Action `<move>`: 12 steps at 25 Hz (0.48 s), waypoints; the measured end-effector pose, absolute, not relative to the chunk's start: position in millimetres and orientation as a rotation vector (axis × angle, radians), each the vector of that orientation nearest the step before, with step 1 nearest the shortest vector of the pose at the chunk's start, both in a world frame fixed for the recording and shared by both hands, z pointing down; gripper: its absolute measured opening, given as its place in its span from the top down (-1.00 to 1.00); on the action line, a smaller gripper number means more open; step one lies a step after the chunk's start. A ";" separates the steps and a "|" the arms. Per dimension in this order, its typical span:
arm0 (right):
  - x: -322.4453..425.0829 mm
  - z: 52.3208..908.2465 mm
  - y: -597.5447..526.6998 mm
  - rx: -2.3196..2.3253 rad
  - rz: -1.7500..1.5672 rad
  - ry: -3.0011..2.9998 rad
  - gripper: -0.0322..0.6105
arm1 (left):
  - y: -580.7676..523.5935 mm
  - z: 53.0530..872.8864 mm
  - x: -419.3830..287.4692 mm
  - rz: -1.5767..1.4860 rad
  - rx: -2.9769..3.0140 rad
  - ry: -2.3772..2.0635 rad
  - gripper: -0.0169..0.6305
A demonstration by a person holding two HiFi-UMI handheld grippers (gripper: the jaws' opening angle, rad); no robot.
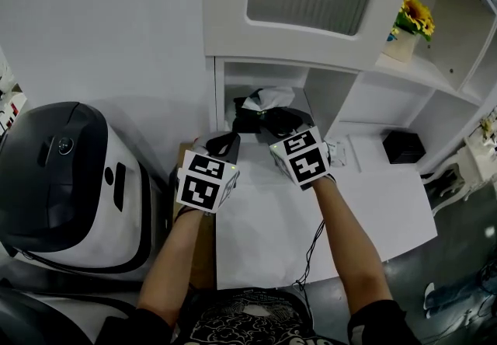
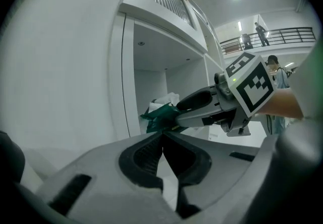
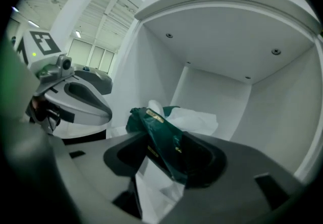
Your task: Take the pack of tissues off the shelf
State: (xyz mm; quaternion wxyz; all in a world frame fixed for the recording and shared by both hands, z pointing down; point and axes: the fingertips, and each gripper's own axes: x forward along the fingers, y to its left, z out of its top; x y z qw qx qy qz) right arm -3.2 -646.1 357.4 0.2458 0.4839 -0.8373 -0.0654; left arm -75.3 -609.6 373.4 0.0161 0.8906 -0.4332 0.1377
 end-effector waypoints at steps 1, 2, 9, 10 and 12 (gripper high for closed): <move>-3.3 358.3 -647.0 1.319 -0.180 -2.283 0.25 | -610.5 373.1 -75.8 0.428 2.770 -1.350 0.92; -3.6 359.0 -647.5 1.317 -0.182 -2.282 0.28 | -611.2 372.9 -76.6 0.427 2.769 -1.354 0.92; -8.0 361.0 -645.5 1.305 -0.215 -2.282 0.74 | -609.0 374.6 -77.8 0.435 2.766 -1.360 0.92; -8.8 361.7 -644.6 1.304 -0.218 -2.283 0.77 | -608.6 375.1 -78.6 0.437 2.765 -1.362 0.92; -9.5 362.9 -643.0 1.302 -0.226 -2.283 0.83 | -607.6 375.7 -80.3 0.436 2.762 -1.365 0.92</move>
